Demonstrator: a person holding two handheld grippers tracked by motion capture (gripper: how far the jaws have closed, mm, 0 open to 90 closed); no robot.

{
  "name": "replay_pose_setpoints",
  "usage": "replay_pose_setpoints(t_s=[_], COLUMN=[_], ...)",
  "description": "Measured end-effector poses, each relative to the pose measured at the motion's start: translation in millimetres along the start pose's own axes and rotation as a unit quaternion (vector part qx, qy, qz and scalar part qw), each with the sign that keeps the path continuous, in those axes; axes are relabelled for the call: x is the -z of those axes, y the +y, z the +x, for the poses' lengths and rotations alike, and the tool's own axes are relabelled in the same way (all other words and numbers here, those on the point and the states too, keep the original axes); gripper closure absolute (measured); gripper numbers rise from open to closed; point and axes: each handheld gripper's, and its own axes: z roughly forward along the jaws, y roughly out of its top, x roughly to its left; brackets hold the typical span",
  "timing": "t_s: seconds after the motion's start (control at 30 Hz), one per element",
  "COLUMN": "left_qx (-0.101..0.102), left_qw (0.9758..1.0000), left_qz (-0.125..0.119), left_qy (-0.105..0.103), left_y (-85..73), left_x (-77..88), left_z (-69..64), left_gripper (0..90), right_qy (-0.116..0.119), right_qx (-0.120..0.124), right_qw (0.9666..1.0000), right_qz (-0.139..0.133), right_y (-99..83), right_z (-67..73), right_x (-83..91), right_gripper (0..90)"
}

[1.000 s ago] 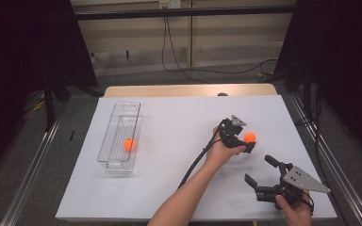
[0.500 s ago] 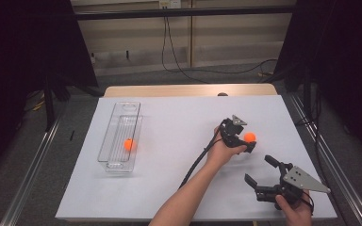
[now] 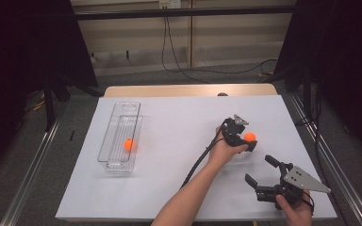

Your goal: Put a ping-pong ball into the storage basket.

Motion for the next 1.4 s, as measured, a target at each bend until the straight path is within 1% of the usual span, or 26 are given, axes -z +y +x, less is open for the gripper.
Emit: replay_pose_setpoints(t_s=[0.17,0.23,0.3,0.47,0.6,0.63,0.7,0.73,0.83,0.97,1.0,1.1,1.23,1.37,1.4], left_qx=[-0.005,-0.008,-0.005,-0.010,-0.019,-0.018,-0.025,-0.024,-0.016,-0.026,-0.029,-0.031,-0.031,-0.024,-0.025], left_qw=[1.0000,1.0000,1.0000,0.9999,0.9998,0.9998,0.9997,0.9997,0.9999,0.9996,0.9995,0.9994,0.9992,0.9994,0.9994], left_qz=[0.002,0.003,0.003,0.005,0.005,0.002,0.002,0.002,0.003,0.004,0.008,0.013,0.024,0.025,0.024], left_qy=[-0.003,-0.002,-0.002,0.003,0.003,0.003,0.001,0.002,-0.006,-0.008,-0.008,-0.005,-0.004,-0.006,-0.006], left_y=[-0.4,-0.5,-0.4,-0.3,-0.2,0.1,0.4,0.4,0.5,1.7,2.0,3.0,3.7,4.0,4.0], left_x=[-3.7,-4.7,-5.2,-7.7,-9.2,-9.9,-10.6,-11.3,-13.1,-15.2,-15.5,-17.9,-20.1,-20.1,-19.9], left_z=[0.3,1.0,1.3,1.7,2.1,1.7,1.2,0.8,0.8,-0.6,-0.7,-1.6,-1.8,-0.5,-0.3], left_gripper=[16.9,17.8,18.8,22.6,27.0,27.5,29.5,30.2,32.6,37.1,38.9,39.7,42.2,50.7,50.9], right_qy=[0.000,0.000,-0.001,0.000,-0.001,0.000,0.000,-0.001,-0.001,-0.002,-0.002,-0.001,-0.001,-0.002,-0.002], right_qx=[0.000,0.000,0.000,0.000,-0.001,-0.001,-0.001,0.000,0.000,-0.002,-0.002,-0.002,-0.002,-0.002,-0.002], right_qw=[1.0000,1.0000,1.0000,1.0000,1.0000,1.0000,1.0000,1.0000,1.0000,1.0000,1.0000,1.0000,1.0000,1.0000,1.0000], right_qz=[0.000,0.000,0.000,0.000,0.000,0.000,0.000,0.000,0.000,-0.001,-0.001,-0.001,-0.001,-0.001,-0.001], right_y=[0.1,0.0,-0.1,0.0,0.1,0.1,0.1,0.0,-0.1,-0.1,-0.1,0.0,0.0,-0.2,-0.2], right_z=[0.0,-0.2,-0.5,-0.7,-0.4,-0.5,-0.6,-0.9,-1.2,-1.6,-1.7,-1.5,-1.8,-2.1,-2.1], right_x=[0.0,0.1,0.3,0.4,0.4,0.4,0.5,0.6,0.7,0.8,0.9,1.0,1.1,1.1,1.2], right_gripper=[2.8,2.8,2.8,2.8,2.8,2.8,2.8,2.8,2.8,2.8,2.8,2.8,2.8,2.8,2.8])
